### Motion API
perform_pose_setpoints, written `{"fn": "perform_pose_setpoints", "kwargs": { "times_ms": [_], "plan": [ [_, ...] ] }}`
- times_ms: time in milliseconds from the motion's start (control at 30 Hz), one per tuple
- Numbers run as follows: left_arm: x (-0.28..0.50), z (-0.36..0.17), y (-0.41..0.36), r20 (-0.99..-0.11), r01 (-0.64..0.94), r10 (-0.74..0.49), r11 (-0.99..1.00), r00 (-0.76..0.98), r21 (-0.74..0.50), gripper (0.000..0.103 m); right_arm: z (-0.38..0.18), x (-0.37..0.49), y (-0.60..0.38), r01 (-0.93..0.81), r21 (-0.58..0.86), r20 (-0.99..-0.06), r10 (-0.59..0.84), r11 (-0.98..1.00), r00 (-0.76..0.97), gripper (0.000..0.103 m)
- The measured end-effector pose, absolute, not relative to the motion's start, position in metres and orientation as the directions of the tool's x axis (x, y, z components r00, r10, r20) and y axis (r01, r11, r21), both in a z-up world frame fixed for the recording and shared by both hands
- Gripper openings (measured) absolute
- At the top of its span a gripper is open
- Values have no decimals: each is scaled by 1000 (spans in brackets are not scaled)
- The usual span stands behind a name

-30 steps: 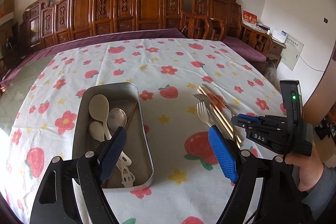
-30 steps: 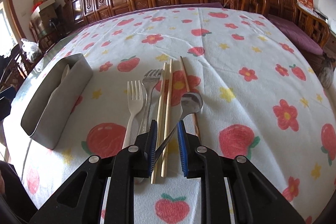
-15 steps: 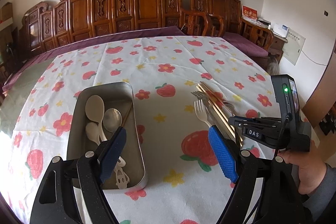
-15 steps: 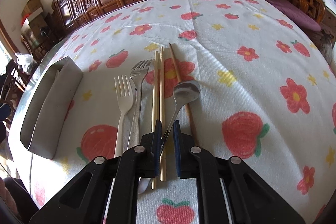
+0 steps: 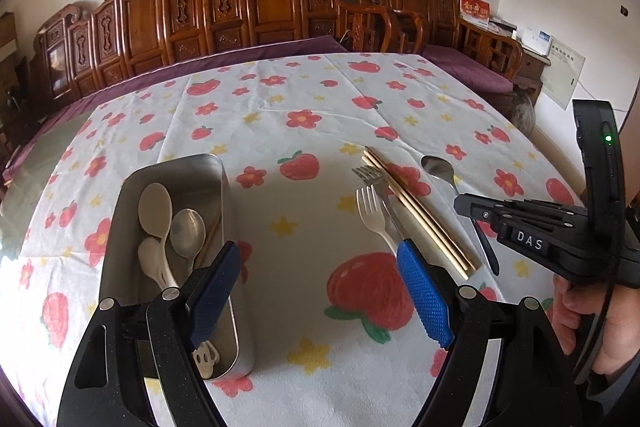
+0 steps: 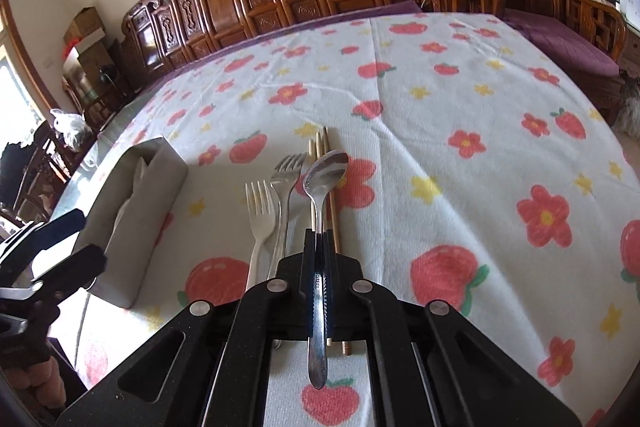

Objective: Organize utensils
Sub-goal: 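Grasp the white plastic fork with the left tool while the right tool holds the steel spoon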

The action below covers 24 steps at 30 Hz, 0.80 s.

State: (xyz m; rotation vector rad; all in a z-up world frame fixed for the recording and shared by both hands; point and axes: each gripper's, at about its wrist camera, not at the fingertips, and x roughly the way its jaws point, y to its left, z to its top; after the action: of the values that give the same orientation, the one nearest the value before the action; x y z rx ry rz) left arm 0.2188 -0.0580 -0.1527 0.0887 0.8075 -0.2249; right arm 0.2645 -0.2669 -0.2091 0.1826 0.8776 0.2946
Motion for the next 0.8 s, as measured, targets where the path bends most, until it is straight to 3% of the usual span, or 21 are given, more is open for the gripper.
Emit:
{"fn": "perform_pose_setpoints", "kwargs": {
  "times_ms": [333,700,800],
  "plan": [
    [240,-173,-99,-749,284,-188,959,636,0,76,-203,264,-292,-171,287,-707,329,942,626,4],
    [264,-212,-116,-827,296,-191,955,529,-32,36,-196,266,-293,-183,309,-684,352,933,639,4],
    [267,-217,-116,-841,289,-204,955,502,-59,35,-195,266,-292,-190,313,-680,359,931,640,4]
  ]
}}
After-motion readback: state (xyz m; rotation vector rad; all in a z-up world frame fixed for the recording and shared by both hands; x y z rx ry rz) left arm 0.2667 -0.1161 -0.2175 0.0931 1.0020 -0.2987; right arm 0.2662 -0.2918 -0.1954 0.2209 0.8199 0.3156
